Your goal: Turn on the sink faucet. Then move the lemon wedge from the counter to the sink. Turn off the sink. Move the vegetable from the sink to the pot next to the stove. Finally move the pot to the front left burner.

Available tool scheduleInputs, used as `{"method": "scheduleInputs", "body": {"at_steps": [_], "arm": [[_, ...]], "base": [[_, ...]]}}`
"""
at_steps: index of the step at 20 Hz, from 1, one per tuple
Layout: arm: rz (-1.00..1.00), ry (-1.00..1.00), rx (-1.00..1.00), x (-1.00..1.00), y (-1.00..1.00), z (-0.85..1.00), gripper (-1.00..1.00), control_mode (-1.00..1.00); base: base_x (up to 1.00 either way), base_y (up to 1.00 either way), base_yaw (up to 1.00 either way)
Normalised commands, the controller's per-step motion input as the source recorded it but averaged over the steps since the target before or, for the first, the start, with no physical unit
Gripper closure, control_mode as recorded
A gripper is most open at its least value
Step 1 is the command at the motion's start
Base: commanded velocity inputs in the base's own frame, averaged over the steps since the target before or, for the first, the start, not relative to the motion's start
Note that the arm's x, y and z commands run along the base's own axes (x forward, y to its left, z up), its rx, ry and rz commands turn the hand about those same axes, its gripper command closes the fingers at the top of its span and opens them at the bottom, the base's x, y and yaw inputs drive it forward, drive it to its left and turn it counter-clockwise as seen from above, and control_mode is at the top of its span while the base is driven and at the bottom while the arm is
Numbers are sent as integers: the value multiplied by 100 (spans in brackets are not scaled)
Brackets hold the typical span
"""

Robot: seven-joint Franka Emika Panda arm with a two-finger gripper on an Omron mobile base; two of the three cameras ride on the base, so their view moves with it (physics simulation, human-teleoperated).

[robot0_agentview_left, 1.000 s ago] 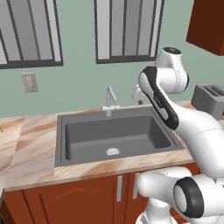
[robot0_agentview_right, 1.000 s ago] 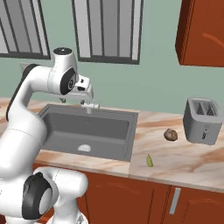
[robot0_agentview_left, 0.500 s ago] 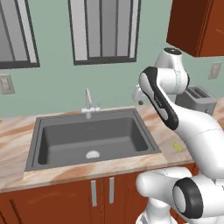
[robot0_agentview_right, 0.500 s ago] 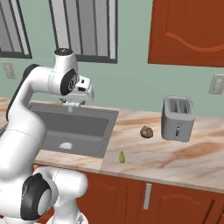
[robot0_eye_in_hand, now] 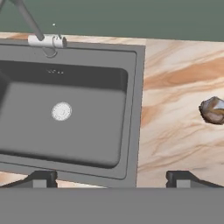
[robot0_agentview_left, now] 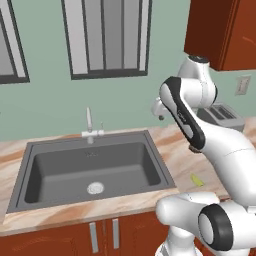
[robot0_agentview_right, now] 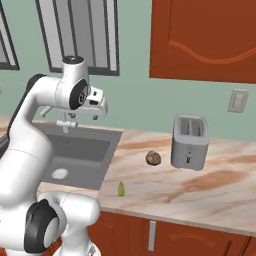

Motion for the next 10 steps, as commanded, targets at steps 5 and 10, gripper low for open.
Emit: {"method": "scheduleInputs", "body": {"at_steps": [5, 10], "arm": [[0, 0, 0, 0, 0, 0, -100, 100], [0, 0, 0, 0, 0, -1, -100, -100]], "base": [[67, 1, 0], [17, 1, 0]]}}
